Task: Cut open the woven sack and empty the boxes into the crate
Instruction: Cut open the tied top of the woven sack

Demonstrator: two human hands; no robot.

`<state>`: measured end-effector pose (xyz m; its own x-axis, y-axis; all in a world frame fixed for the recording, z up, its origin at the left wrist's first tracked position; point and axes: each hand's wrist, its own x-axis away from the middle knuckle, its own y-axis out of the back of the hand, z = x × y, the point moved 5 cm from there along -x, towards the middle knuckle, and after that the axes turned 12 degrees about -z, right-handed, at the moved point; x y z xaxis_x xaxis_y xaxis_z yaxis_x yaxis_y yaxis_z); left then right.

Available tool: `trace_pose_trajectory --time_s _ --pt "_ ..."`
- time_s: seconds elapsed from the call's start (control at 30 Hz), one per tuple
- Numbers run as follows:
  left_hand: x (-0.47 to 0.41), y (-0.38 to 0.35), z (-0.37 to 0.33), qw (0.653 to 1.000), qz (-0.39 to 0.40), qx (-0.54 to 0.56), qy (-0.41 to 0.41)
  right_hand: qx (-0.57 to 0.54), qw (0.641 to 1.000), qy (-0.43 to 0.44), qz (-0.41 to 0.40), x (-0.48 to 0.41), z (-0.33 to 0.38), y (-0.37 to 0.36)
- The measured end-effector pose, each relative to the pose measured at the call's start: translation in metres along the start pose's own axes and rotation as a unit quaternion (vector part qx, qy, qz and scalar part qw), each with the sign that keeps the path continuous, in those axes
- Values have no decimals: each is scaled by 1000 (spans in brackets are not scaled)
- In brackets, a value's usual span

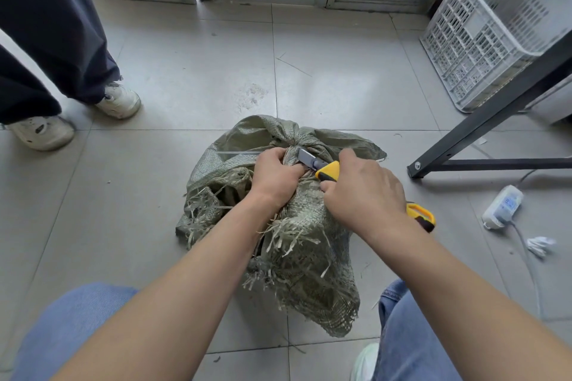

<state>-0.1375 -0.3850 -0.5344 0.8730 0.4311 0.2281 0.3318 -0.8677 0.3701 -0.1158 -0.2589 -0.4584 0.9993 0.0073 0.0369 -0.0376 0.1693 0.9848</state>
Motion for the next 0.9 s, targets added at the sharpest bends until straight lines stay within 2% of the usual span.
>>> trace_pose_trajectory --time_s 0.13,0.23,0.33,0.43,0.47,0.53,0.63,0.73,0.8,0.83,0.87,0.9 --pt "0 1 -4 1000 13 -1 1 40 995 34 -83 5 2 1" --pt "-1 0 -6 1000 12 -2 0 45 993 38 -100 6 2 0" --pt "-2 -1 -11 1000 20 -5 -1 -6 999 -13 -51 1 -3 -5" --pt "-2 -1 -15 1000 20 -7 -12 -170 977 -125 18 -11 -13 -14" --pt "-2 -1 -16 1000 18 -7 -15 -193 971 -141 25 -12 -14 -13" --pt "-1 -1 -19 1000 18 -14 -19 -125 986 -109 -3 -13 -12 -8" --pt "-1 -4 -23 999 26 -31 -35 9 995 -19 -97 -8 -1 2" --pt "-2 -4 -22 998 15 -43 -38 42 990 17 -135 -10 5 2" --pt "-3 -4 -21 998 11 -45 -38 0 996 -23 -84 -13 -1 2" --pt "-4 -3 -20 998 9 -44 -36 -61 996 -59 -39 -15 -6 0" --pt "-5 -2 -20 998 9 -40 -37 -154 983 -102 19 -15 -12 -2" --pt "-4 -1 -19 999 11 -37 -38 -253 954 -138 87 -13 -14 -5"
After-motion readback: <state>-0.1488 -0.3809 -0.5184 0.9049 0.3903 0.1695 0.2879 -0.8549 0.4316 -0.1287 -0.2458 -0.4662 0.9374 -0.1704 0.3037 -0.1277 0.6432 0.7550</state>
